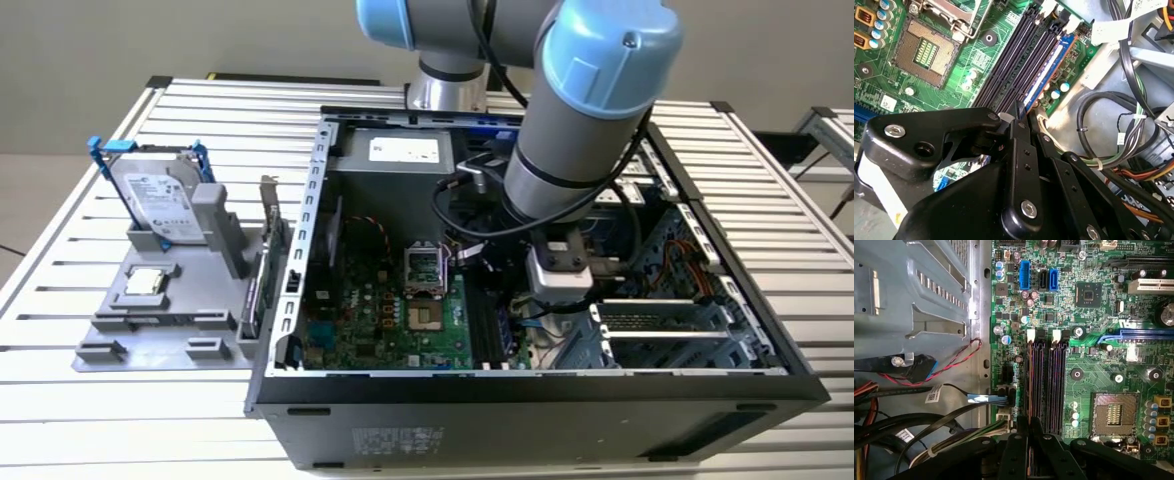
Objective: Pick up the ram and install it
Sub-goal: 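Insert the ram into the slot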
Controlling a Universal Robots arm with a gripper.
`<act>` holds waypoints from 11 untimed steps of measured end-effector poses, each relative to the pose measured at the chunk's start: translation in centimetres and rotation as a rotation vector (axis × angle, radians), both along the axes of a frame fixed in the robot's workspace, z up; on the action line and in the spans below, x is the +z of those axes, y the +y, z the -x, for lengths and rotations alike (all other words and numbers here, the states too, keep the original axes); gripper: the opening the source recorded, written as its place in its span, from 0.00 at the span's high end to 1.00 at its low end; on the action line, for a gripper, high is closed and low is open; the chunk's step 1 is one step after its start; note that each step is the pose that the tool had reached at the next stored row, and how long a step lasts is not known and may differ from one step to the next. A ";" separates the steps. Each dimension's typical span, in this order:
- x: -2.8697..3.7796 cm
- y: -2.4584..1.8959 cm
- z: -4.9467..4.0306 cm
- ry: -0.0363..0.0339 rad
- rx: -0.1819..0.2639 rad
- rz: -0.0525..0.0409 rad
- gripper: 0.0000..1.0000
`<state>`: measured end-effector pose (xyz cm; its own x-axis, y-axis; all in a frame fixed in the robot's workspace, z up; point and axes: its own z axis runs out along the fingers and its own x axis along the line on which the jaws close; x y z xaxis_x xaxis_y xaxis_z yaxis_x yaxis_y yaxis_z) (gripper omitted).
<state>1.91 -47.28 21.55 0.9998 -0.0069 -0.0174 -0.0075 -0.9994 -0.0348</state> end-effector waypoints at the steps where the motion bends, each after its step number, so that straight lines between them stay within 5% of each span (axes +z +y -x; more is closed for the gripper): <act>1: -0.05 0.05 -0.01 -0.0001 0.000 -0.0006 1.00; 11: -0.09 0.06 0.00 0.0003 0.000 -0.0006 1.00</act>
<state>1.91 -47.22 21.46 0.9998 -0.0072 -0.0177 -0.0078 -0.9993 -0.0354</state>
